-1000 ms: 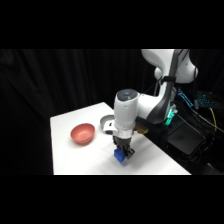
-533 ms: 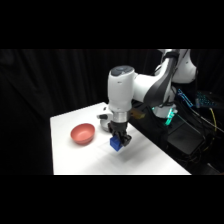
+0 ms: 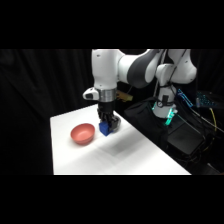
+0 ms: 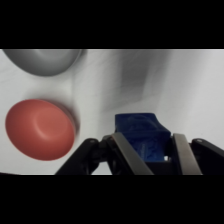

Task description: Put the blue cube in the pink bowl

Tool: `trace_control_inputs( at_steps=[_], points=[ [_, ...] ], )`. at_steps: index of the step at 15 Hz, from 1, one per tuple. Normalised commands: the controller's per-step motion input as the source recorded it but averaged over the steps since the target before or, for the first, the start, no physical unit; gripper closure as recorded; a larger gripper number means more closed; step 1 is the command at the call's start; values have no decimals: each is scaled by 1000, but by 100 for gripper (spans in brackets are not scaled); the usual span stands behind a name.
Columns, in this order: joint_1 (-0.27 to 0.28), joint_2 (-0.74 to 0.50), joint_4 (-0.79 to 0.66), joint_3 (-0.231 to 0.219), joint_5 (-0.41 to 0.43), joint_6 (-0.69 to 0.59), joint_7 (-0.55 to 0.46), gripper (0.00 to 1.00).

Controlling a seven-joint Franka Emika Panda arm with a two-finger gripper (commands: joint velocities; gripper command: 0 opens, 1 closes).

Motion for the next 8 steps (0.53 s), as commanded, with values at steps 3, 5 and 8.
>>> trace_control_inputs(
  at_steps=[3, 5, 8],
  points=[
    [-188, -52, 263, -66, 199, -269, -400, 77],
    [-152, -10, 315, -67, 166, -295, -351, 77],
    [-127, 54, 371, -65, 143, -295, -313, 77]
  ],
)
